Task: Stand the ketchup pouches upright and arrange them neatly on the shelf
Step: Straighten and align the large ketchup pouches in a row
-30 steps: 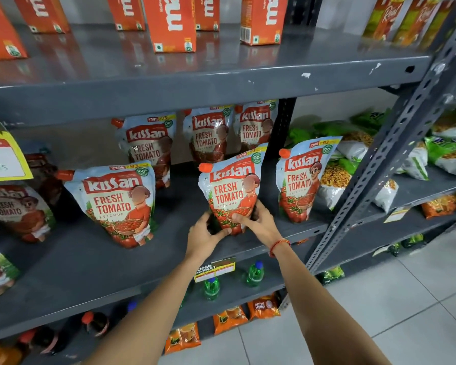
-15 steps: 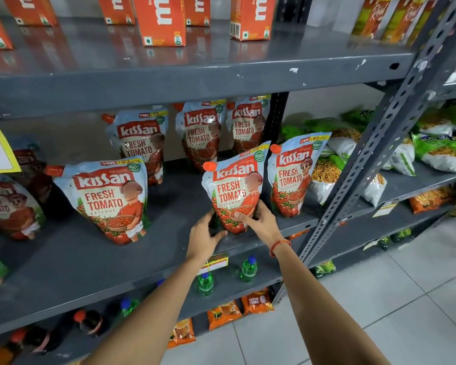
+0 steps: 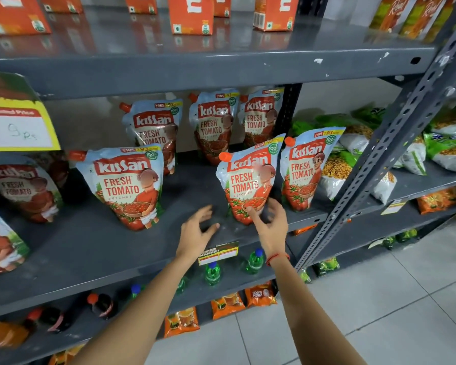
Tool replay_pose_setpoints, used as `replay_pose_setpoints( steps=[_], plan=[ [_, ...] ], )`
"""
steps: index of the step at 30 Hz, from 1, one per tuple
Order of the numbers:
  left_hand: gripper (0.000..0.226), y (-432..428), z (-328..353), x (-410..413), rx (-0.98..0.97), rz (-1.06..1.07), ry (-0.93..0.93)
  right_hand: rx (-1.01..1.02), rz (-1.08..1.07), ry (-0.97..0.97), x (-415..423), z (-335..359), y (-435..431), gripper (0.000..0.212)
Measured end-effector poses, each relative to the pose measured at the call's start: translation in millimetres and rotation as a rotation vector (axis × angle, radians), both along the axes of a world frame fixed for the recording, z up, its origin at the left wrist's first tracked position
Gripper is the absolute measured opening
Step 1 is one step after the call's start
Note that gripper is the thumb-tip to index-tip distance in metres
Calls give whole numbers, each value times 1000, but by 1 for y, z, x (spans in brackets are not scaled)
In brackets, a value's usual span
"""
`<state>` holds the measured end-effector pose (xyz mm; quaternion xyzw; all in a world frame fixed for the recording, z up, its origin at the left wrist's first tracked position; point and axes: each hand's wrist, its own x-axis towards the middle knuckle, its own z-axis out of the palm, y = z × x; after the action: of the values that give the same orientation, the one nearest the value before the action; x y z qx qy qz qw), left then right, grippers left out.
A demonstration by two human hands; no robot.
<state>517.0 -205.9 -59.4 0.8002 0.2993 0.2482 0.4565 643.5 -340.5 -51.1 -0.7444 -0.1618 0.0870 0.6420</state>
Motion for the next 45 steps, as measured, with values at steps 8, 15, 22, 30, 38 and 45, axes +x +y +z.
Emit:
replay_pose_setpoints(
  steps=[8, 15, 22, 30, 38, 45],
  plan=[
    [10, 51, -6, -111, 6, 388, -172, 10, 95, -150, -99, -4, 63, 36],
    [81, 113, 3, -146, -222, 413, -105, -172, 584, 62, -113, 15, 147, 91],
    [70, 147, 18, -141, -336, 66, 70, -173, 691, 115, -116, 16, 179, 75],
    [69, 127, 13, -140, -258, 86, 61, -136, 662, 98, -112, 10, 162, 64],
    [72, 77, 6, -116, -66, 161, 24, -98, 638, 97, -90, 0, 119, 56],
    [78, 55, 5, -103, 33, 168, 107, -109, 629, 105, -75, 6, 98, 46]
  ],
)
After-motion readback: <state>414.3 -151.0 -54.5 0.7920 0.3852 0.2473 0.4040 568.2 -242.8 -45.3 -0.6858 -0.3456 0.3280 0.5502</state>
